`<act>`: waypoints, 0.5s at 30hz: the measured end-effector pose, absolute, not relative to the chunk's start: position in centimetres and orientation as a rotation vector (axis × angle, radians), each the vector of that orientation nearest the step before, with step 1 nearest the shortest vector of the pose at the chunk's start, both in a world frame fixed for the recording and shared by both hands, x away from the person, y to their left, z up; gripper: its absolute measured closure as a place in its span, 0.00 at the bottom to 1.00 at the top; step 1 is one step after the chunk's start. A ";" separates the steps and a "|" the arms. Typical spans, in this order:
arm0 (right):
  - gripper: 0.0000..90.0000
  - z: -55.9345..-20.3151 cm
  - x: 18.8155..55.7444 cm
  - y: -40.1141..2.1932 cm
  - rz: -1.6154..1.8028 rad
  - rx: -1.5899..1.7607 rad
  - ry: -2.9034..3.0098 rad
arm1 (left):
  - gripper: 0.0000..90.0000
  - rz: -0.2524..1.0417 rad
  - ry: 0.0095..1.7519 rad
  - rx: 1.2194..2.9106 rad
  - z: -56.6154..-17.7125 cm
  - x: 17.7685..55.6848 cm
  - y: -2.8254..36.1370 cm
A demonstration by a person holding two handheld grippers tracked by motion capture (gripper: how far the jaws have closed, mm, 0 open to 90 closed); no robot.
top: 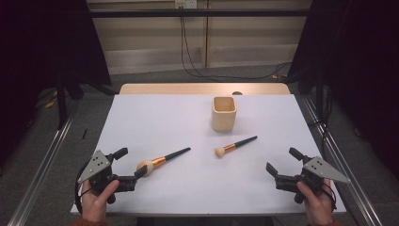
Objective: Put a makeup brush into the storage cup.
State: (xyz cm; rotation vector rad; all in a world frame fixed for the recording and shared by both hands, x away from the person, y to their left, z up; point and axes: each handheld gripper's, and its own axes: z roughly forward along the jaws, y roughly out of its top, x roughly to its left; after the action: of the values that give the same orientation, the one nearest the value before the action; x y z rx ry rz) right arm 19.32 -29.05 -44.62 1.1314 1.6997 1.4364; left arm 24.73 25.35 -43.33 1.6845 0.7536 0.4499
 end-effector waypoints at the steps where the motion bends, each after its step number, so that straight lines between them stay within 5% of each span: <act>1: 0.00 -44.7 19.4 -28.9 1.439 1.131 1.700 | 0.04 0.447 0.758 1.680 -43.3 24.7 25.3; 15: 0.00 -45.0 19.8 -28.8 1.441 1.128 1.739 | 0.04 0.454 0.744 1.721 -43.3 24.7 25.1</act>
State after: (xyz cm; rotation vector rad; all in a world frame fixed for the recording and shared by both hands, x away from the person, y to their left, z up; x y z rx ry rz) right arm 19.80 -28.78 -44.96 1.1279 1.7394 1.4406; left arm 24.67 25.07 -43.35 1.7207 0.7436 0.4543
